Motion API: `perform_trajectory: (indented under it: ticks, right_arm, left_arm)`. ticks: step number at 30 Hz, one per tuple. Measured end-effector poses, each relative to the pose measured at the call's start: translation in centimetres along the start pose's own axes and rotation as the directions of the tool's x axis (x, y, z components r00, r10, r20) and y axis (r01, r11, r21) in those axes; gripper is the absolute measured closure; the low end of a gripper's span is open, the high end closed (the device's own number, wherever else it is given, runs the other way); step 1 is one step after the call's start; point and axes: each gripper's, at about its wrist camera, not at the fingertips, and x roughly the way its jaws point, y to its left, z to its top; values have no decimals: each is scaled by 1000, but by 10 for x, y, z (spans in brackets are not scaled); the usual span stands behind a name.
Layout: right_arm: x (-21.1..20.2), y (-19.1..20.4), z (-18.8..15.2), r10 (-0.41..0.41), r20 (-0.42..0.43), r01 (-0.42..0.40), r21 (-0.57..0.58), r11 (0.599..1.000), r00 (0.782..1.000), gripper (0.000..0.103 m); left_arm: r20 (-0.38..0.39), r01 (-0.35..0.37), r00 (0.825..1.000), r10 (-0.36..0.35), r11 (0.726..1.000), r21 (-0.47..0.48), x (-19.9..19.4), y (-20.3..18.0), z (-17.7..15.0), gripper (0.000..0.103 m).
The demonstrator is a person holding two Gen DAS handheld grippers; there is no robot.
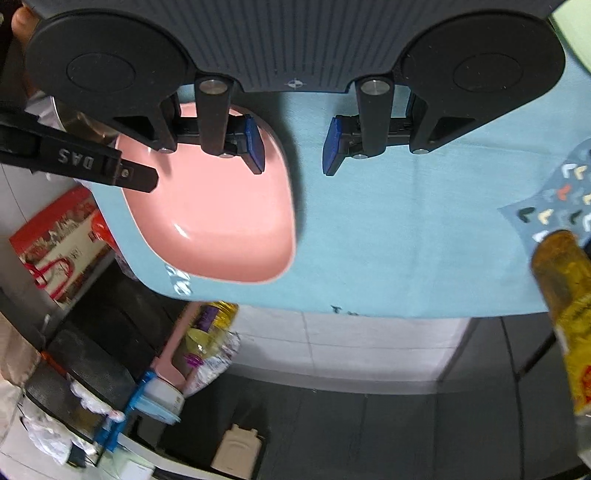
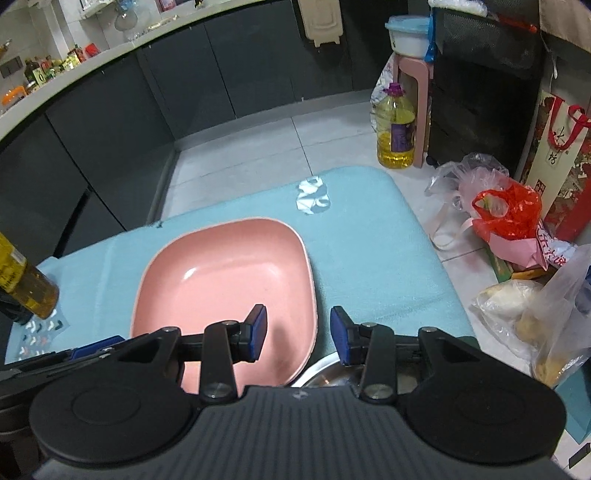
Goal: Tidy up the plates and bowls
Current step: 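Move both grippers to the pink square dish and grip its rim, then carry the pink dish onto the green plate and open both grippers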
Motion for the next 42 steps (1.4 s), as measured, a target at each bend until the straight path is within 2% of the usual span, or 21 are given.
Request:
perform_trajectory:
  ticks: [2,3,11,16,21,26,31,42]
  right_arm:
    - [3,-1,0,-13,-7,13,2,1000,1000,100]
    - [4,-1,0,-18,-1,18,4,1000,1000,103]
    - [-24,12,-2,1,58,-1,-6,1000,998,103]
    - [-50,27,-7,56,81,-54,-32,998,995,103]
    - [-73,50,-18,115,95,-107,-86,991,989,103]
    - [-84,77,-33,176,75,-165,-134,977,981,102]
    - [-86,112,-51,214,33,-204,-193,960,976,102]
    - [-95,181,-94,236,-36,-236,-301,924,971,102]
  left_arm:
    - [-2,24,1000,-24,1000,18,1,-2,-3,86]
    - [2,34,999,-34,999,28,0,-5,-3,88]
    - [51,20,998,-24,998,66,-33,-5,-7,87]
    - [107,10,994,-18,997,77,-72,5,-14,87]
    - [189,-23,982,8,997,74,-115,24,-29,87]
    - [267,-84,961,64,995,62,-157,43,-48,87]
    - [309,-138,944,117,989,48,-189,69,-70,87]
    - [299,-161,940,167,986,-47,-223,139,-113,86]
